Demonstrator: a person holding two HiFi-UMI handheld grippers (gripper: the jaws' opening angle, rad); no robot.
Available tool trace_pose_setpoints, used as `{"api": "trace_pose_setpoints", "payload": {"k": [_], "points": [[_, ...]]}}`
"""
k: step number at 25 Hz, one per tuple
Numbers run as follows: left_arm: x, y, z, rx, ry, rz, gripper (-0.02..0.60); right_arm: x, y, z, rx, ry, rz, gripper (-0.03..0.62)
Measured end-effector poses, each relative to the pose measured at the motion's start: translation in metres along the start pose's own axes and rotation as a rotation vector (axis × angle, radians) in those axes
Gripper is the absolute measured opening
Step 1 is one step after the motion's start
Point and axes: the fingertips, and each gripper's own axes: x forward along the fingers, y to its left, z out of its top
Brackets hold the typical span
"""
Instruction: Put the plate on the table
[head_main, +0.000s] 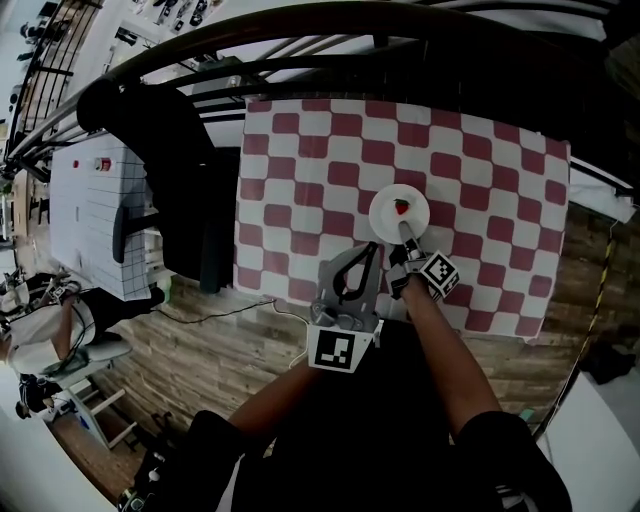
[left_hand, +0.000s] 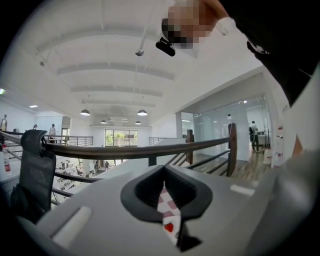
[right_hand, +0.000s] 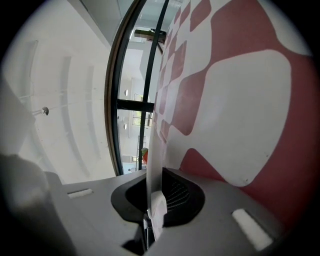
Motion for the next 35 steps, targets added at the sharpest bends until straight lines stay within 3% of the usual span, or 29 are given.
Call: {"api": "trace_pose_setpoints", "payload": {"k": [8,12,16,24,28,35], "points": [[0.004,0.006,0.001,-0.068,-0.005,0.041,0.009,-0.001,-0.011,0.001,0.042,0.017,-0.067,0.017],[-0.002,0.007,0.0,-0.013,0.002,0.042,0.009,-0.001,-0.019,0.0,0.065,0.017,-0.139,0.032],[-0.005,0.005,-0.001,-0.021,0.008,0.033,0.009,-0.004,-0.021,-0.002,0.04,0.038,-0.222,0.074],[-0.007,0.006,0.002,-0.016,-0.013,0.024,0.009,-0.02,-0.024,-0.006,-0.164,0.148,-0.438,0.175],[-0.012,0.006,0.004,-0.011,-0.024,0.022,0.009,-0.027,-0.022,-0.007,-0.211,0.191,-0.484,0.241],[-0.029,0.012,0.0,-0.104,-0.031,0.052,0.009,-0.05,-0.024,-0.012,-0.41,0.279,-0.539,0.293]]}}
